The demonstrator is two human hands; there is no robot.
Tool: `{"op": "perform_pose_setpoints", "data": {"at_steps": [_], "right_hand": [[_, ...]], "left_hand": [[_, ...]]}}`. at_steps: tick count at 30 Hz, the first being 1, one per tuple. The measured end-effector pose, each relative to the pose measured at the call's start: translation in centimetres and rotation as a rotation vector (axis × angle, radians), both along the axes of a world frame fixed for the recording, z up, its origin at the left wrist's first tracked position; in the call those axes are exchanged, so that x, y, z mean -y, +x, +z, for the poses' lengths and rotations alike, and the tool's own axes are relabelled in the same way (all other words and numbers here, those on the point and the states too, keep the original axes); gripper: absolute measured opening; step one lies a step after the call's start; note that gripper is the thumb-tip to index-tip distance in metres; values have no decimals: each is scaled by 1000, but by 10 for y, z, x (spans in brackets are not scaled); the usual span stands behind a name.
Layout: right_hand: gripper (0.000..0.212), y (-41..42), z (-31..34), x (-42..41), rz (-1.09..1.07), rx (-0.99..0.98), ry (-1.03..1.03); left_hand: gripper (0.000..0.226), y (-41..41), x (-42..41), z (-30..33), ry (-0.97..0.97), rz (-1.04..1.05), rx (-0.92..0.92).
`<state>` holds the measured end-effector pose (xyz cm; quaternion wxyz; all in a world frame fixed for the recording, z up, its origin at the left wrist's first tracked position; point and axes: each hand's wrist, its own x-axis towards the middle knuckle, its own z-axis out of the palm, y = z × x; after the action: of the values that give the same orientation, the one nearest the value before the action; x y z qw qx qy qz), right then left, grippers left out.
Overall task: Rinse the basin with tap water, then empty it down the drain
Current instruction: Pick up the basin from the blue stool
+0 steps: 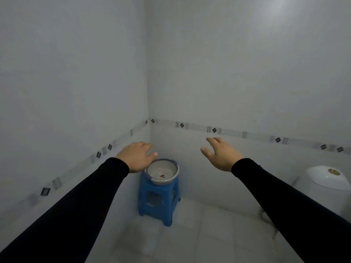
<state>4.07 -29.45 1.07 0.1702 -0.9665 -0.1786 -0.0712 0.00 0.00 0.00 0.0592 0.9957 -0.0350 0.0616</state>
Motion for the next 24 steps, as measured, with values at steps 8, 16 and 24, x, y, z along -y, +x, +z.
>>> {"op": "perform_pose_setpoints", "data": {"at_steps": [8,16,24], "right_hand": [[63,54,-33,-43,-48,-68,-23],[61,140,-59,-116,-144,-125,-30],[60,218,-91,-168,-195,-210,-11]], "left_hand": [[65,56,-41,-30,21,8,-52],[62,165,-117,-55,15,-44,-124],[63,258,-163,-84,-46,-65,-222]]}}
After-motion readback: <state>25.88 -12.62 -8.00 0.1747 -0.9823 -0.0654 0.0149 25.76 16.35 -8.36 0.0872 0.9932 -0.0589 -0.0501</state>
